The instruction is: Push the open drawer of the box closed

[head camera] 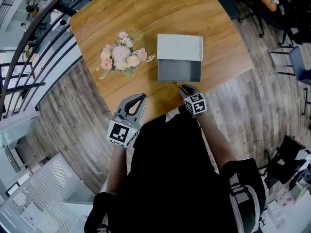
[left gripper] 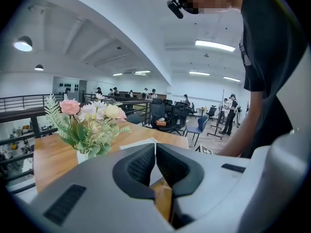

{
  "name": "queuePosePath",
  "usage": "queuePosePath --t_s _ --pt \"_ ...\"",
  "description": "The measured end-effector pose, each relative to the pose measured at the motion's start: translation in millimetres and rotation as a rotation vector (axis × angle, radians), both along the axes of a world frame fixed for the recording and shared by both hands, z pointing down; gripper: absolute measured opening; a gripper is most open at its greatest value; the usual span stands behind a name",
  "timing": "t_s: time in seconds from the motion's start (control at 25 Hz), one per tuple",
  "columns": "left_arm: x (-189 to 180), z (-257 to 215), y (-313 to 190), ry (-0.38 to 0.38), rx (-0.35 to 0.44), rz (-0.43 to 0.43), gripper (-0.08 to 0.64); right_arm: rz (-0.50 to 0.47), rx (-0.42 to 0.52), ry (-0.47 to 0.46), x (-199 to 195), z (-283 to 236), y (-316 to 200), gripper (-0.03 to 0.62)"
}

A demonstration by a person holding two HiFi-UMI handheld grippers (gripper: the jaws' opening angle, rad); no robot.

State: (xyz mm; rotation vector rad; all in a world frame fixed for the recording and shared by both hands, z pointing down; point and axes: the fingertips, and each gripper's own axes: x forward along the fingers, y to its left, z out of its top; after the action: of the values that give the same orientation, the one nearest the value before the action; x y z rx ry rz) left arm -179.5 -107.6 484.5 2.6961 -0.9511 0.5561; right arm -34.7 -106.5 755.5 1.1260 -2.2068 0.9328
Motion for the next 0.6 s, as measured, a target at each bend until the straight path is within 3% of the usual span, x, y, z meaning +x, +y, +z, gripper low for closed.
queuePosePath --t_s 0.4,0.6 --pt "-16.8 4.5 4.9 -0.017 -0.009 0.005 0.029 0.092 -0.018 0.026 -1.2 13.0 -14.7 0.106" --pt "-11.8 -5.5 -0.7 0.034 0.031 -0.017 0.029 0.092 -0.029 0.021 -6.5 17.8 -18.5 0.104"
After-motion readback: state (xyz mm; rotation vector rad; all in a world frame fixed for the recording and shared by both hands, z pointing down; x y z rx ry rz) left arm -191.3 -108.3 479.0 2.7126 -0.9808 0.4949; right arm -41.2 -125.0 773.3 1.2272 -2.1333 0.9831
